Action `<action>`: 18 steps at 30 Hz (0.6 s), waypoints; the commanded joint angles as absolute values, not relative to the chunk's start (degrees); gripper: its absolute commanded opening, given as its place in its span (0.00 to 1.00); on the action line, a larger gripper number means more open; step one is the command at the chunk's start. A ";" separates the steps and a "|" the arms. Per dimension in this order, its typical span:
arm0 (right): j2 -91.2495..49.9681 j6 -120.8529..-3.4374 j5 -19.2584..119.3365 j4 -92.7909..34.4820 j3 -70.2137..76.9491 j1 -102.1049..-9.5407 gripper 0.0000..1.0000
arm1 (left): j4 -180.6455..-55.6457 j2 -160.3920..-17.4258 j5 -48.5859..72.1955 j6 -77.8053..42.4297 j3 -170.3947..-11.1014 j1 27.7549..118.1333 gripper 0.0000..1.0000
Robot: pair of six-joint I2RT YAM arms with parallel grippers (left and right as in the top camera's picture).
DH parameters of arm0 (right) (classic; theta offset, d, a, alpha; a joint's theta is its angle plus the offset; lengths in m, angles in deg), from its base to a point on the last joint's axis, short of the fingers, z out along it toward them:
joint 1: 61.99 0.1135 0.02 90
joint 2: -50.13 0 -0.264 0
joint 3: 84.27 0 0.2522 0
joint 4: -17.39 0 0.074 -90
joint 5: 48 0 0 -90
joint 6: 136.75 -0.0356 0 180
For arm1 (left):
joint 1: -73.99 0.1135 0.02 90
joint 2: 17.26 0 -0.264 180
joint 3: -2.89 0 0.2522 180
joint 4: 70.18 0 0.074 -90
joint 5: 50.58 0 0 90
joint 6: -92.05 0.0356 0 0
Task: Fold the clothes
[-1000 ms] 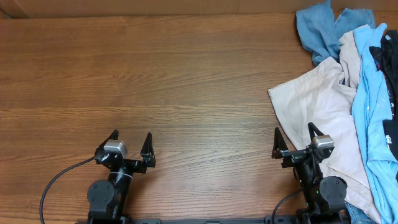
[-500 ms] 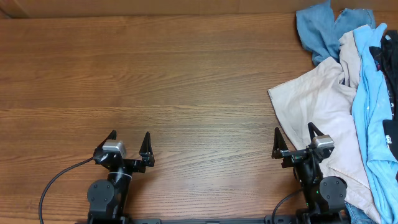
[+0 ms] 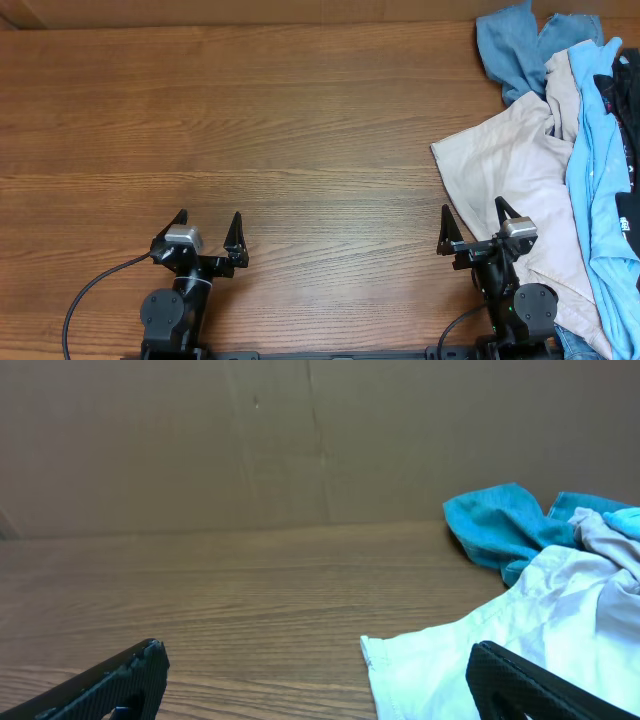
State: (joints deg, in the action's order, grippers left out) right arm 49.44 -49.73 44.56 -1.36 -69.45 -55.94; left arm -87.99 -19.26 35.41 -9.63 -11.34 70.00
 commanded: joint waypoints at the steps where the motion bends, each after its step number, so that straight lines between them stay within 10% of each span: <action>1: 49.90 -49.93 44.67 -0.97 -70.06 -55.79 1.00 | -88.13 -19.46 36.42 -9.61 -11.19 70.59 1.00; 18: 49.90 -49.93 44.00 -1.01 -70.02 -55.79 1.00 | -88.17 -19.46 35.59 -9.68 -11.19 70.59 1.00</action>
